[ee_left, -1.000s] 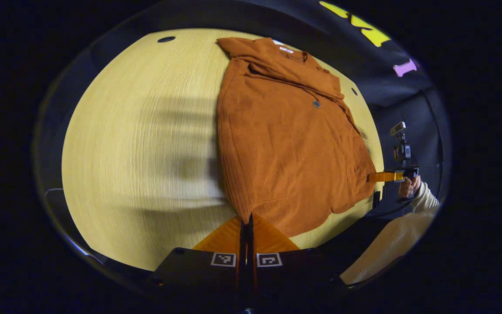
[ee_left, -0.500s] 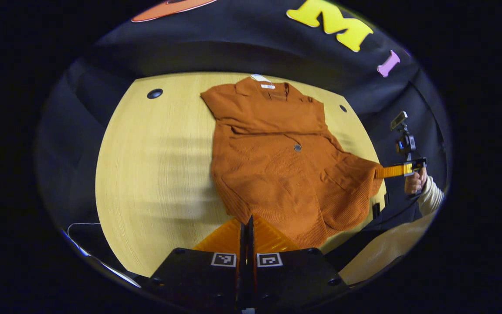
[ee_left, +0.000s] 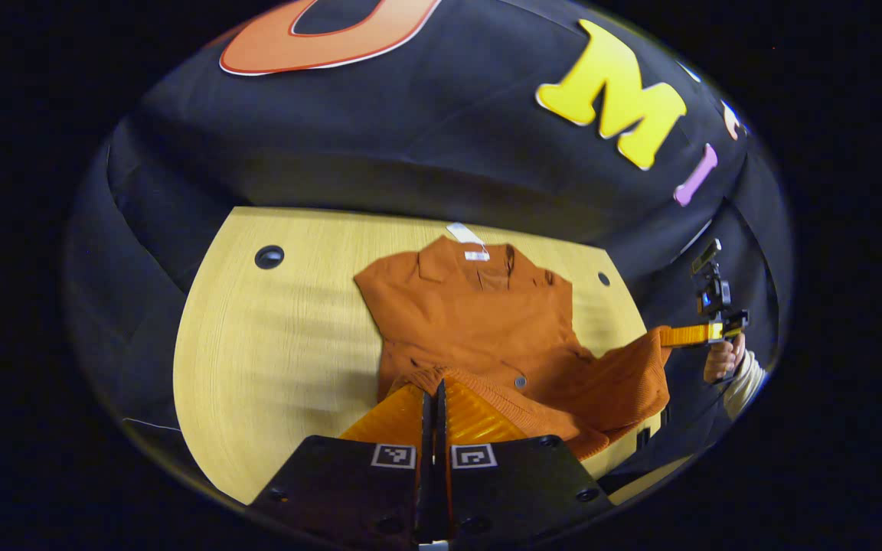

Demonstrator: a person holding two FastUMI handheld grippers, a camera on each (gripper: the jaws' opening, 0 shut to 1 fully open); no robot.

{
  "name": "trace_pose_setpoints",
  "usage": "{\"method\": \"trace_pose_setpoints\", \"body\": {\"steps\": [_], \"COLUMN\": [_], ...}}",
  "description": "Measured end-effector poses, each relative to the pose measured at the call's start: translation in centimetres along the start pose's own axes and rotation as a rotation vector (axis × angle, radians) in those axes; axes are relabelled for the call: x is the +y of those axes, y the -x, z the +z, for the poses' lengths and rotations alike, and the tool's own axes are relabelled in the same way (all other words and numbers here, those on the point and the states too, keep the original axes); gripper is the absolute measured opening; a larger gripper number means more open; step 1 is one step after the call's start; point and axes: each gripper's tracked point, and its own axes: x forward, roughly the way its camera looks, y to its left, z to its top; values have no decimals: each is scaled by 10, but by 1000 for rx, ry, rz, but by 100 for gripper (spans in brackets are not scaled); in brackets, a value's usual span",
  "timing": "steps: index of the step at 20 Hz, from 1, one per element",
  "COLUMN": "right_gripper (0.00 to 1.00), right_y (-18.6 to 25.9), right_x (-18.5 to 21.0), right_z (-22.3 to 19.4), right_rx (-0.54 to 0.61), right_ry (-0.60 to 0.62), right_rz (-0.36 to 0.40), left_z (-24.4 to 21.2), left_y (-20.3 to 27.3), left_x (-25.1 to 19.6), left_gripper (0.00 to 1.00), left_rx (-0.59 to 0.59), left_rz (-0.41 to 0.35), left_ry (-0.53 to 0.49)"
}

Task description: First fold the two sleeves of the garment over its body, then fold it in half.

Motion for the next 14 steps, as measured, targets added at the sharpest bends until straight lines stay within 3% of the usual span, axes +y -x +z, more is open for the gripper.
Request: {"method": "trace_pose_setpoints", "body": {"steps": [11, 14], "right_gripper": [2, 2], "right_y": [-77, -112], "right_x": [-67, -100], "right_z": [132, 151], "right_rx": [-139, -173], "right_ry": [-140, -238], "right_rz": [-96, -112], "left_z": [81, 83], "left_y": [-118, -165], "left_x": [42, 52], "left_gripper": [3, 3], "left_rx": [-86, -107], "left_rz": [-50, -95], "left_ry": [195, 376]}}
